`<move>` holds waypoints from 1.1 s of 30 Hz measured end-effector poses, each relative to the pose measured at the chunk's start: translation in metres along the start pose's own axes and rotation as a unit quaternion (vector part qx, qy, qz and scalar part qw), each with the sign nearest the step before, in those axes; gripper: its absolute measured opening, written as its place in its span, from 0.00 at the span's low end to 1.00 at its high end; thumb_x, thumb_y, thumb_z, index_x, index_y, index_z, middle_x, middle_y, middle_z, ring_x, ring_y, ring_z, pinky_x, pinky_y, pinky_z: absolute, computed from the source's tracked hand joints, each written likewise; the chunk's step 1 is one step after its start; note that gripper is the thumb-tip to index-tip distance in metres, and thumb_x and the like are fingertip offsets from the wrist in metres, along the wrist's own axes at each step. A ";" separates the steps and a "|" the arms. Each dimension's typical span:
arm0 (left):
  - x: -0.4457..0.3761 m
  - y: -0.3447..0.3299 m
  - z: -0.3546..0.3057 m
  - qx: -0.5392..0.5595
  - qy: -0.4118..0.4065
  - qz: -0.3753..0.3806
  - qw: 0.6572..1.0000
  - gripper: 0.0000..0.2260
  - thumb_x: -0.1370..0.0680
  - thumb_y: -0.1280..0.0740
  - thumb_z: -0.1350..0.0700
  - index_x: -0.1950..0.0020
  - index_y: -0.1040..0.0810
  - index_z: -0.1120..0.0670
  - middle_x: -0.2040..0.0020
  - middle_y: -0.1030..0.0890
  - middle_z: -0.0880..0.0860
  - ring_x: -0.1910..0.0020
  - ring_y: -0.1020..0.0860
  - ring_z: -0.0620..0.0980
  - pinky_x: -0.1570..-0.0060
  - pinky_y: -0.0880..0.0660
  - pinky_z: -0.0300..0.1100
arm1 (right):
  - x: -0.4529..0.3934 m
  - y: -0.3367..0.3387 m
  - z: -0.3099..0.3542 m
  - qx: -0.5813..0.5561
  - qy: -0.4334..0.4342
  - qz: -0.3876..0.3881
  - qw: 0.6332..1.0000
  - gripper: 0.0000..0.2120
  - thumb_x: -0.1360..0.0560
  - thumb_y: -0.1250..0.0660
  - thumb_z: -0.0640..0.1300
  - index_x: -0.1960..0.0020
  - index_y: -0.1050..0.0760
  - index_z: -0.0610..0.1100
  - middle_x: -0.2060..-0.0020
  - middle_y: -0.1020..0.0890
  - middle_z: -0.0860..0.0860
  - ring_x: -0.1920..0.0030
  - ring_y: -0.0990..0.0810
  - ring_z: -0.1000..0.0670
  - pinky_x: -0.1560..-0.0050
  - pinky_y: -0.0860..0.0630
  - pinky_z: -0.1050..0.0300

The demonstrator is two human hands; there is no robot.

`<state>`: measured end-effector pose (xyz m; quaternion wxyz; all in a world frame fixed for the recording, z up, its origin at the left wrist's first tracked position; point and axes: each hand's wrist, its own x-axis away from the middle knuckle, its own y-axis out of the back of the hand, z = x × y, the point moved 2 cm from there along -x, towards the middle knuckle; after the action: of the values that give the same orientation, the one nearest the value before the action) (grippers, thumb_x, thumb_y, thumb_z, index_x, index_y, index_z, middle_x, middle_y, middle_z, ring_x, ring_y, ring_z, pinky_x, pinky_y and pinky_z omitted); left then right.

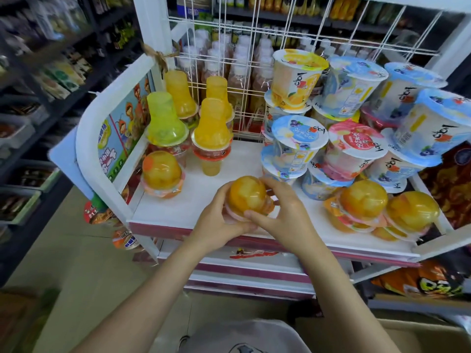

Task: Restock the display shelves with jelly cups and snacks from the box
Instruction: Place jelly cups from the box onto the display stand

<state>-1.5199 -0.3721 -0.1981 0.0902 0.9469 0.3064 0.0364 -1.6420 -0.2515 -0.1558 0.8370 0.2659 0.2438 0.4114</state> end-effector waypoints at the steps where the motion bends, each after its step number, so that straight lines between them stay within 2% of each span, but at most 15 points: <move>1: 0.000 0.001 -0.002 -0.002 0.000 0.000 1.000 0.39 0.37 0.18 0.46 0.30 0.32 0.40 0.36 0.23 0.41 0.38 0.23 0.39 0.40 0.25 0.37 | 0.006 0.000 -0.006 -0.008 -0.012 -0.004 1.000 0.35 0.33 0.21 0.55 0.30 0.30 0.49 0.39 0.25 0.52 0.40 0.26 0.54 0.40 0.27 0.60; 4: 0.000 0.006 -0.001 0.013 0.005 -0.007 1.000 0.35 0.33 0.18 0.55 0.32 0.30 0.40 0.35 0.23 0.43 0.37 0.24 0.37 0.43 0.27 0.30 | 0.021 -0.002 -0.015 -0.087 -0.074 0.000 0.993 0.37 0.35 0.22 0.57 0.29 0.31 0.52 0.38 0.25 0.55 0.42 0.23 0.59 0.41 0.24 0.61; 7: 0.003 0.012 -0.002 0.027 0.011 -0.023 0.999 0.34 0.33 0.19 0.59 0.33 0.29 0.41 0.35 0.23 0.45 0.38 0.24 0.34 0.45 0.27 0.28 | 0.020 -0.006 -0.014 -0.155 -0.103 0.023 0.982 0.33 0.33 0.21 0.50 0.31 0.30 0.56 0.43 0.20 0.58 0.49 0.17 0.57 0.45 0.19 0.56; 10: 0.009 0.021 -0.003 0.003 0.000 -0.077 0.997 0.29 0.32 0.20 0.59 0.38 0.27 0.39 0.38 0.23 0.43 0.42 0.23 0.34 0.48 0.25 0.30 | 0.012 -0.014 -0.010 -0.165 -0.104 0.007 0.981 0.32 0.33 0.20 0.46 0.33 0.29 0.57 0.45 0.20 0.61 0.50 0.17 0.59 0.47 0.20 0.62; 13: 0.017 0.037 -0.003 -0.004 -0.006 -0.116 0.993 0.25 0.29 0.22 0.60 0.39 0.26 0.40 0.41 0.22 0.43 0.44 0.22 0.35 0.51 0.23 0.31 | 0.004 -0.028 -0.001 -0.173 -0.088 0.006 0.981 0.32 0.32 0.21 0.46 0.31 0.29 0.54 0.44 0.21 0.63 0.47 0.19 0.62 0.48 0.23 0.68; 15: 0.022 0.047 -0.001 0.003 -0.004 -0.130 0.992 0.24 0.28 0.23 0.60 0.39 0.25 0.39 0.41 0.21 0.43 0.44 0.22 0.35 0.50 0.24 0.31 | -0.002 -0.039 0.006 -0.176 -0.070 0.006 0.982 0.32 0.31 0.21 0.45 0.30 0.28 0.51 0.44 0.22 0.63 0.47 0.21 0.64 0.48 0.23 0.70; 18: 0.029 0.060 0.004 0.020 0.009 -0.153 0.988 0.22 0.26 0.25 0.61 0.37 0.25 0.43 0.44 0.19 0.43 0.46 0.20 0.36 0.49 0.24 0.30 | -0.010 -0.053 0.016 -0.177 -0.050 0.005 0.983 0.30 0.29 0.23 0.45 0.30 0.29 0.50 0.42 0.22 0.58 0.45 0.21 0.60 0.48 0.23 0.68; 22: 0.036 0.072 0.010 0.038 0.020 -0.159 0.986 0.23 0.24 0.27 0.61 0.31 0.26 0.50 0.39 0.19 0.48 0.43 0.20 0.39 0.45 0.24 0.32 | -0.018 -0.066 0.022 -0.169 -0.036 0.005 0.985 0.28 0.27 0.24 0.44 0.29 0.29 0.49 0.41 0.21 0.57 0.45 0.21 0.60 0.48 0.24 0.69; 26: 0.039 0.074 0.008 0.045 0.010 -0.136 0.990 0.23 0.23 0.28 0.62 0.32 0.28 0.43 0.39 0.20 0.48 0.42 0.21 0.38 0.45 0.25 0.32 | -0.023 -0.073 0.028 -0.171 -0.033 0.007 0.985 0.28 0.27 0.24 0.43 0.29 0.28 0.50 0.44 0.20 0.60 0.46 0.20 0.60 0.48 0.24 0.69; 29: 0.039 0.073 0.010 0.038 0.004 -0.130 0.991 0.28 0.23 0.28 0.62 0.26 0.31 0.46 0.37 0.21 0.49 0.41 0.21 0.41 0.43 0.24 0.34 | -0.026 -0.076 0.030 -0.176 -0.036 0.004 0.984 0.27 0.27 0.25 0.41 0.30 0.27 0.50 0.45 0.20 0.63 0.47 0.20 0.62 0.47 0.23 0.68; 31: 0.039 0.072 0.010 0.032 0.002 -0.127 0.991 0.30 0.23 0.28 0.61 0.24 0.34 0.47 0.34 0.23 0.50 0.40 0.21 0.41 0.41 0.24 0.36 | -0.026 -0.078 0.030 -0.183 -0.041 -0.004 0.982 0.26 0.26 0.26 0.40 0.30 0.27 0.49 0.44 0.20 0.61 0.46 0.19 0.61 0.46 0.22 0.67; 33: 0.039 0.069 0.009 0.026 -0.004 -0.123 0.992 0.30 0.22 0.29 0.62 0.25 0.36 0.43 0.32 0.26 0.48 0.40 0.21 0.40 0.40 0.25 0.36 | -0.026 -0.081 0.028 -0.189 -0.044 -0.015 0.981 0.26 0.25 0.27 0.39 0.29 0.28 0.48 0.41 0.20 0.55 0.44 0.19 0.58 0.43 0.22 0.63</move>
<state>-1.4473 -0.4059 -0.1930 0.0708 0.9043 0.4208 0.0129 -1.5934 -0.3215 -0.1827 0.8881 0.1166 0.1288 0.4255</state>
